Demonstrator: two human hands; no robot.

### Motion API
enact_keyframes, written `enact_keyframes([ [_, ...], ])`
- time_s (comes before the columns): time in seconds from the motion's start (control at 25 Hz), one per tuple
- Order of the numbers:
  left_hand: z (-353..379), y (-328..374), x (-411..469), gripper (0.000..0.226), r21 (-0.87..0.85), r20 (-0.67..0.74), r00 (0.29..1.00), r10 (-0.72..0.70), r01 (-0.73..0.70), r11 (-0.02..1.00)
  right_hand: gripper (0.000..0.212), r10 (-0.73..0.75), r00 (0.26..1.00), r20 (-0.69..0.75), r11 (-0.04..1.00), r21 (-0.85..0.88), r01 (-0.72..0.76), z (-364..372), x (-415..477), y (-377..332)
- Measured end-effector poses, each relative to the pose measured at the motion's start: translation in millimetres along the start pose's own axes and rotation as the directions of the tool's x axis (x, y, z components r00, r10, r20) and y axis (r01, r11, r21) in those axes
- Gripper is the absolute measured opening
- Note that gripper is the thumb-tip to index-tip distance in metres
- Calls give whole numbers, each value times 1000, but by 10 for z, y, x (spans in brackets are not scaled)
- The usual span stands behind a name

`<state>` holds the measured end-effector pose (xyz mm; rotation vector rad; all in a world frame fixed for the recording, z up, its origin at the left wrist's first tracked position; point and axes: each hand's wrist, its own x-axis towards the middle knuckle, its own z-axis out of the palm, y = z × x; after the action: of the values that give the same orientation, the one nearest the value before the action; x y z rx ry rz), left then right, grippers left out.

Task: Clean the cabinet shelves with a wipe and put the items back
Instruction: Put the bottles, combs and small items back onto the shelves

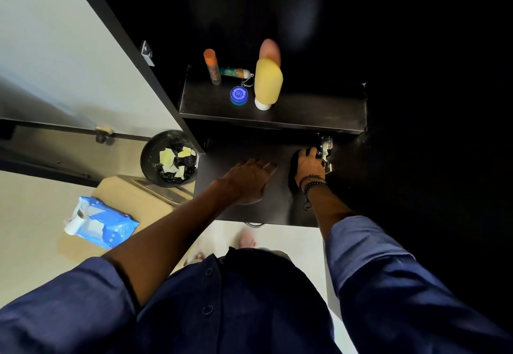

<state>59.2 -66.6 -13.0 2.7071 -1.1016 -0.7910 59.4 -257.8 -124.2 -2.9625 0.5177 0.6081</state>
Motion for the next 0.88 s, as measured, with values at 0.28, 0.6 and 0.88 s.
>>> enact_keyframes([
  [0.28,105,-96,-121,58,-67,-24,1000,-5,3,998,36,-151,987,-47,988,-35,149,-150,-209,-87],
  [0.6,54,-262,-518,53,-233,-156,977,-146,107,967,23,-167,921,-351,758,552,348,-596,-846,-582],
  [0.88,-264,-224,-847,45,-471,-442,883,-157,-79,879,13,-219,782,-583,510,615,601,-1412,-1534,-790],
])
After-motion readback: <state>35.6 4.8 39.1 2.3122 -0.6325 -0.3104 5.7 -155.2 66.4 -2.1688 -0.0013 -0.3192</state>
